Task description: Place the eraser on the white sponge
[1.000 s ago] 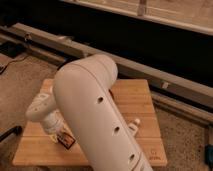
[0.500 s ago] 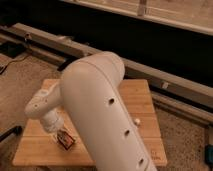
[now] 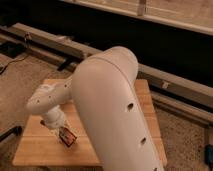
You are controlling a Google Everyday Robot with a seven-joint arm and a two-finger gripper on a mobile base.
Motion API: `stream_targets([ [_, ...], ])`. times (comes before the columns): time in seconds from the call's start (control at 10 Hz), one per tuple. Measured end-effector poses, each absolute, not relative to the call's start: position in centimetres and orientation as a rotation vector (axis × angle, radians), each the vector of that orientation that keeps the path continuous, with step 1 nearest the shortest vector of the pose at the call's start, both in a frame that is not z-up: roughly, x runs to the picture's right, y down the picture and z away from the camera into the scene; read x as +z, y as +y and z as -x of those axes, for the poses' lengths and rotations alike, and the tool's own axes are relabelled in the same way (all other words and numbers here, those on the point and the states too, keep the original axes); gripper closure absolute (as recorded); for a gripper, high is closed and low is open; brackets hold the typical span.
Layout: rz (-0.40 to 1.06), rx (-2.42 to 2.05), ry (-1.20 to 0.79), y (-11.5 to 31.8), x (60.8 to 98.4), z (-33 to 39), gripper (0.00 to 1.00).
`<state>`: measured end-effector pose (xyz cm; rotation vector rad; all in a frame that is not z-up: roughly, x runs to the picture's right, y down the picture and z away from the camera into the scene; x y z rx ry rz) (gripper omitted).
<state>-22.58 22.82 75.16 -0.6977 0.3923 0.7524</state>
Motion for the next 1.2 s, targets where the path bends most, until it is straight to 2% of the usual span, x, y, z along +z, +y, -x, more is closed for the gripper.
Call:
stream_targets([
  [0.4, 0.704, 0.771, 0.389, 22.6, 75.2, 22.4, 1.0],
  [0.8, 0.706, 0.895, 0.393, 17.9, 77.0, 17.0, 1.0],
  [1.2, 0.71, 0.901, 0.382, 17.4, 77.2, 16.9, 1.0],
])
